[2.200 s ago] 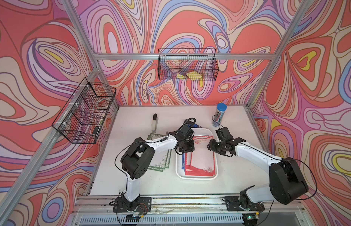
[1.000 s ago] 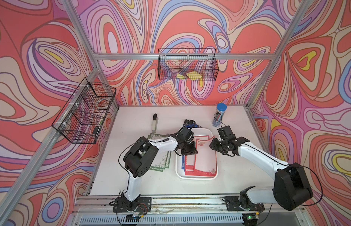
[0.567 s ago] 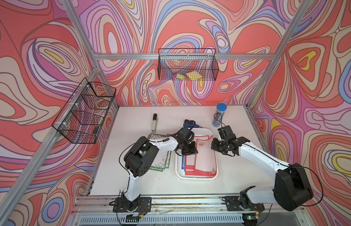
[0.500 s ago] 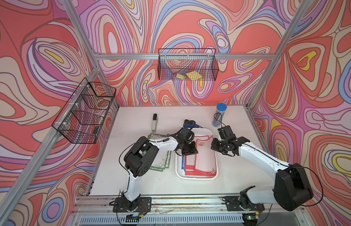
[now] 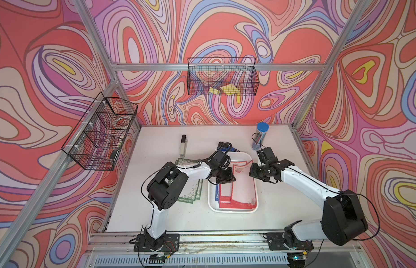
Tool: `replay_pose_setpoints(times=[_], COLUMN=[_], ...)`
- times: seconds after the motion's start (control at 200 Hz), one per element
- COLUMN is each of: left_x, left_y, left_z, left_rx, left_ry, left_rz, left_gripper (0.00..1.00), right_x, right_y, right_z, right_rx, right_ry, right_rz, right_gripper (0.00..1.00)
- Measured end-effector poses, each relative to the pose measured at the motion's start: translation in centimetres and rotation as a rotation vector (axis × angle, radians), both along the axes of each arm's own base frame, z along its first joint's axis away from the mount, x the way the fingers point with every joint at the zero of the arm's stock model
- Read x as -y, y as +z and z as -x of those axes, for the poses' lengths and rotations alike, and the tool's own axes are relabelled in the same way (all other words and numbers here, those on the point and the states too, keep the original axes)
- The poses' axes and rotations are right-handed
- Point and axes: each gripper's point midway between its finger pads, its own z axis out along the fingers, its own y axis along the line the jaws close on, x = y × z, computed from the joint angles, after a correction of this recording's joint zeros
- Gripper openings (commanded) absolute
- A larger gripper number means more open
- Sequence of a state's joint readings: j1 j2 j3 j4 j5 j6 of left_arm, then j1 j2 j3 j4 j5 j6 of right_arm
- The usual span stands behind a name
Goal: Take out the stationery paper from the storage box
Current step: Pick up the stationery paper from the storage box.
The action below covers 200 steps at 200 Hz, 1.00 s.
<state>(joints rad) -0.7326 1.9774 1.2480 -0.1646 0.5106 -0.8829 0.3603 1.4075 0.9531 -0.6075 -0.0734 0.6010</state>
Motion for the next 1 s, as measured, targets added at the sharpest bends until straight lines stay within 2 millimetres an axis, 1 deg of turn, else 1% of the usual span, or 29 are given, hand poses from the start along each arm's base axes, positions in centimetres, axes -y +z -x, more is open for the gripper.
replay_pose_setpoints(times=[0.045,0.095,0.145,0.195,0.265,0.33,0.335,0.35,0.391,0.421,0.441,0.506,0.551,0.596,0.661,0.731,0.796,0.881,0.941,1.001], left_x=[-0.2,-0.5,-0.8,-1.0,-1.5,-2.2,-2.3,-2.4,-3.0,-3.3,-3.7,-4.9,-6.0,-7.1,-8.9,-10.0,-10.1,-10.2,-10.5,-10.9], left_y=[0.3,0.8,1.9,3.5,6.6,10.0,10.6,11.2,13.6,15.2,16.7,20.0,21.9,23.2,24.9,26.2,27.6,29.8,31.3,32.8], left_z=[-0.2,-0.5,-1.0,-1.6,-2.5,-3.3,-3.4,-3.5,-3.8,-4.0,-4.2,-4.1,-4.0,-3.8,-3.3,-2.5,-0.7,2.3,4.3,5.9], left_rx=[0.018,0.038,0.078,0.124,0.211,0.305,0.319,0.335,0.400,0.443,0.482,0.572,0.625,0.667,0.721,0.772,0.831,0.934,1.020,1.103], left_ry=[0.001,0.006,0.007,0.009,0.016,0.022,0.022,0.023,0.025,0.026,0.024,0.014,0.005,-0.007,-0.030,-0.073,-0.147,-0.246,-0.299,-0.337], left_rz=[-0.006,-0.013,-0.019,-0.013,0.005,0.037,0.042,0.048,0.078,0.103,0.126,0.195,0.244,0.284,0.343,0.388,0.437,0.512,0.558,0.593], left_gripper=[0.55,0.63,0.67,0.68,0.68,0.66,0.66,0.66,0.65,0.65,0.65,0.65,0.66,0.66,0.69,0.73,0.76,0.81,0.82,0.82], right_x=[-0.1,-0.3,-0.5,-0.7,-1.1,-1.4,-1.5,-1.6,-1.9,-2.1,-2.4,-3.3,-3.9,-4.4,-4.9,-5.2,-5.6,-6.5,-7.2,-7.7], right_y=[1.2,2.6,4.4,6.2,9.2,11.9,12.1,12.7,14.3,15.4,16.3,18.7,20.4,21.8,24.1,26.7,29.2,32.9,35.3,37.1], right_z=[-0.5,-1.0,-1.6,-2.1,-2.7,-3.0,-3.0,-3.0,-3.0,-2.9,-2.7,-2.2,-1.7,-1.2,-0.1,1.2,2.6,4.6,5.9,6.9], right_rx=[0.019,0.040,0.070,0.098,0.144,0.189,0.192,0.201,0.231,0.252,0.268,0.320,0.362,0.403,0.476,0.563,0.646,0.753,0.826,0.885], right_ry=[0.012,0.024,0.046,0.067,0.108,0.153,0.156,0.168,0.201,0.227,0.250,0.319,0.371,0.415,0.475,0.524,0.570,0.647,0.701,0.744], right_rz=[0.003,0.007,0.009,0.013,0.016,0.017,0.017,0.016,0.017,0.018,0.016,0.006,-0.005,-0.018,-0.038,-0.068,-0.111,-0.192,-0.251,-0.298], right_gripper=[0.00,0.00,0.00,0.00,0.00,0.00,0.00,0.00,0.00,0.00,0.00,0.00,0.00,0.00,0.00,0.00,0.00,0.00,0.00,0.00])
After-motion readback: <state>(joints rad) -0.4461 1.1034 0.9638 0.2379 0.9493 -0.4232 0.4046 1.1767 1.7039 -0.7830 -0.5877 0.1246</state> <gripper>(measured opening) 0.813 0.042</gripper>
